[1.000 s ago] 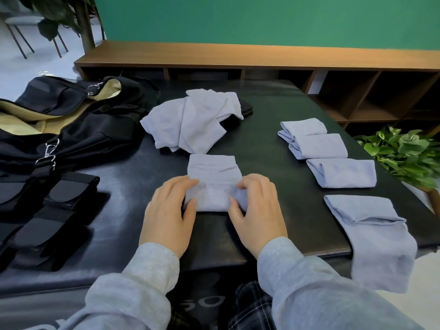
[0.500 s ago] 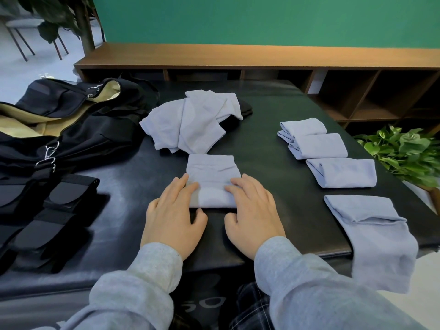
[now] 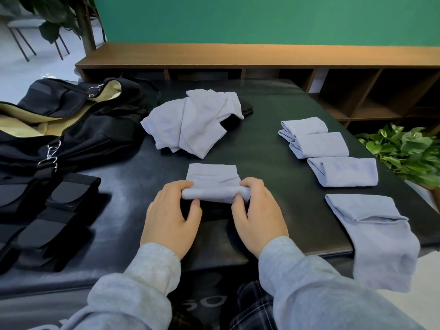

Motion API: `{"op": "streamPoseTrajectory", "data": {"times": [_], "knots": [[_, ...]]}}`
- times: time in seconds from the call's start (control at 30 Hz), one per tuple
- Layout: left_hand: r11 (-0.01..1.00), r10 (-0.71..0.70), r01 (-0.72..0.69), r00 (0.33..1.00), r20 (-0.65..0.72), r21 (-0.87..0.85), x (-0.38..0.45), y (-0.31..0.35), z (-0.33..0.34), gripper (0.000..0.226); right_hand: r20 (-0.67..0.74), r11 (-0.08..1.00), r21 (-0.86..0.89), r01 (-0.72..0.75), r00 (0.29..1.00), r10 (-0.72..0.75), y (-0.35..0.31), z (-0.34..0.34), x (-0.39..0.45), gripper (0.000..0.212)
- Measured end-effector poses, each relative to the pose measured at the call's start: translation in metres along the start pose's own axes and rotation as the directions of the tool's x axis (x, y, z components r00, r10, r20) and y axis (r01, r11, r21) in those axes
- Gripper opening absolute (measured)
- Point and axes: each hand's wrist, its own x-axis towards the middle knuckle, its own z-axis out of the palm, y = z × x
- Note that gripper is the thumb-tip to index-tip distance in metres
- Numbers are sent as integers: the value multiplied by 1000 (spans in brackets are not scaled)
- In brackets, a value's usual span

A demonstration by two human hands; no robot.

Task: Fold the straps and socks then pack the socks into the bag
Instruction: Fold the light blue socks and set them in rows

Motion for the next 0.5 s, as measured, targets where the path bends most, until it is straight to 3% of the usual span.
{"op": "streamPoseTrajectory", "data": {"times": [0.1,0.23,0.33,0.5], "knots": [[997,-52,51,999,-8,-57,-1,2,-1,21,1,998,54,-35,999,35,-3,-3,-1,28],[988,-131,129,991,-14,-89,0,0,0,32,-4,994,92,-61,998,62,-5,-4,-2,18],[987,-154,153,987,-40,-42,2,-1,1,34,-49,999,53,8,999,-5,-2,0,-2,17],[983,-181,181,982,-55,-12,3,1,1,16,-146,993,16,116,983,-112,6,7,-1,11]]}}
